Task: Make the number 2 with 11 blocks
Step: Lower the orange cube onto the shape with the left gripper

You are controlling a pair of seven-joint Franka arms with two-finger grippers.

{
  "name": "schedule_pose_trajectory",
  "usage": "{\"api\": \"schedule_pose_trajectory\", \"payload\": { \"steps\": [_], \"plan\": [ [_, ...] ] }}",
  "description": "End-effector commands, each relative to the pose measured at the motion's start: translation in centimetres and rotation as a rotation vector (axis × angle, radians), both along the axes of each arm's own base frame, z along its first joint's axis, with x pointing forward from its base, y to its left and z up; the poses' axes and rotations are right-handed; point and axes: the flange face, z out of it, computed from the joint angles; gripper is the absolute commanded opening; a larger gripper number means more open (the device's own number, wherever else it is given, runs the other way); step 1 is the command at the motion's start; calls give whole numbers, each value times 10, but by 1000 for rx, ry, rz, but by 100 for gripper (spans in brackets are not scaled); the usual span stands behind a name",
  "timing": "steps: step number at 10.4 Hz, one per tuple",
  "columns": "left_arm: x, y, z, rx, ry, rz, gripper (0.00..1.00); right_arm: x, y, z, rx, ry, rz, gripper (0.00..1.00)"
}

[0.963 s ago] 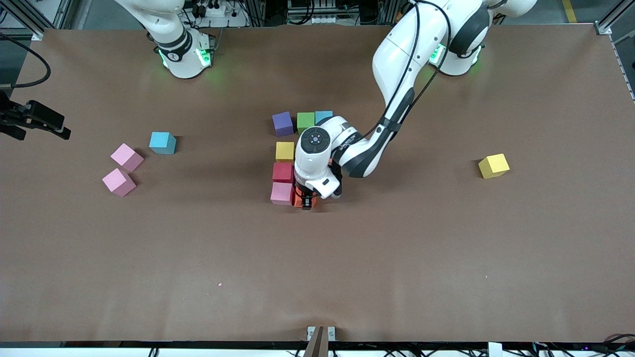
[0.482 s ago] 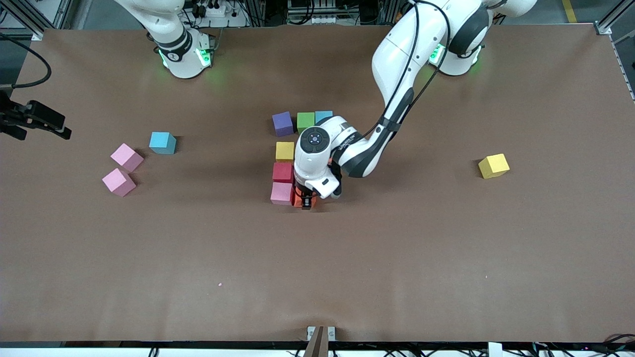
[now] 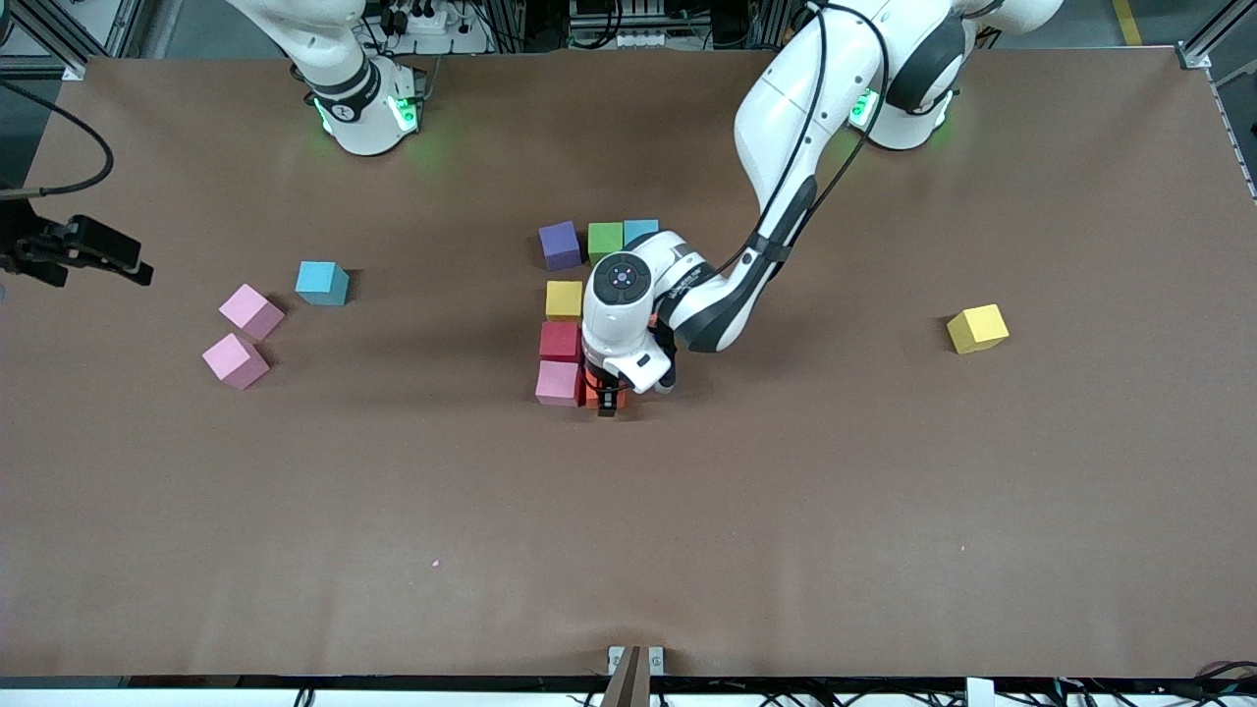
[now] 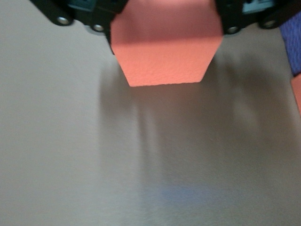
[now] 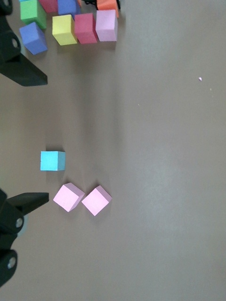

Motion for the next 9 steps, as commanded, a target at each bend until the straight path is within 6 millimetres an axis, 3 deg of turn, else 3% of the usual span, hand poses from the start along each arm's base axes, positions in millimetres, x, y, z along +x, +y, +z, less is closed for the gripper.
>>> {"api": "schedule_pose_trajectory", "payload": {
  "steps": [1, 3, 9],
  "plan": [
    [-3, -4, -11, 0, 12, 16, 100, 0, -28, -1, 13, -16, -48, 100],
    [-2, -5, -5, -4, 6, 13, 100, 1, -39, -5, 17, -11, -66, 100],
    [-5, -11, 8, -7, -18, -69, 100, 2, -39, -6, 16, -11, -64, 100]
  ]
}}
